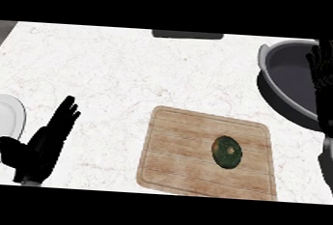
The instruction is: Pick the squash from the cutting board and place it in the pot
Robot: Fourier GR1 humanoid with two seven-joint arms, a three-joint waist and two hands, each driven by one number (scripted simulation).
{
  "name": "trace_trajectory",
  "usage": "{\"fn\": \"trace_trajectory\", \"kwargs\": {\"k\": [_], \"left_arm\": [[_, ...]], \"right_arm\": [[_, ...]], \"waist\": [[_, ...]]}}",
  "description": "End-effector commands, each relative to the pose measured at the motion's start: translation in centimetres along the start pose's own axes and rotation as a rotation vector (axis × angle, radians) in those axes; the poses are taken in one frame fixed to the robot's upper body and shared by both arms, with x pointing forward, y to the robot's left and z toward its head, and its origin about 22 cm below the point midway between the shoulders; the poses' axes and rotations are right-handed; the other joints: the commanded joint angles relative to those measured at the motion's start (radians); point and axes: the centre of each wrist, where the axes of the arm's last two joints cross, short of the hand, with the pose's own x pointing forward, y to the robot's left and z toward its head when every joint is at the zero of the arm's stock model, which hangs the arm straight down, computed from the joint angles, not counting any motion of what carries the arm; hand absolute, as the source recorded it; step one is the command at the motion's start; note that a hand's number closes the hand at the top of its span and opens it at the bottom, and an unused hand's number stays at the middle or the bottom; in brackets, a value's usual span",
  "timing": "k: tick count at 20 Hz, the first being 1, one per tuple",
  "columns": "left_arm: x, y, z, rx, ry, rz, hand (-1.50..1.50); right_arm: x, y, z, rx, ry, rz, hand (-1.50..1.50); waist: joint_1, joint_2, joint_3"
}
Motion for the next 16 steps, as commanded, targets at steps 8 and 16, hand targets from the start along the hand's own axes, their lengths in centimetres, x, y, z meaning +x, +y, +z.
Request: {"fn": "trace_trajectory", "kwargs": {"k": [8,16], "left_arm": [[1.4,0.1,-0.8,0.155,-0.241,0.014,0.0],[0.3,-2.6,-2.3,0.1,-0.274,0.013,0.0]], "right_arm": [[-1.2,-9.1,5.6,-0.261,-0.365,0.313,-1.5],[-4.7,-4.3,16.2,-0.134,-0.749,0.077,-1.5]], "waist": [[-0.069,-0.001,-0.015],[-0.019,0.003,-0.018]]}}
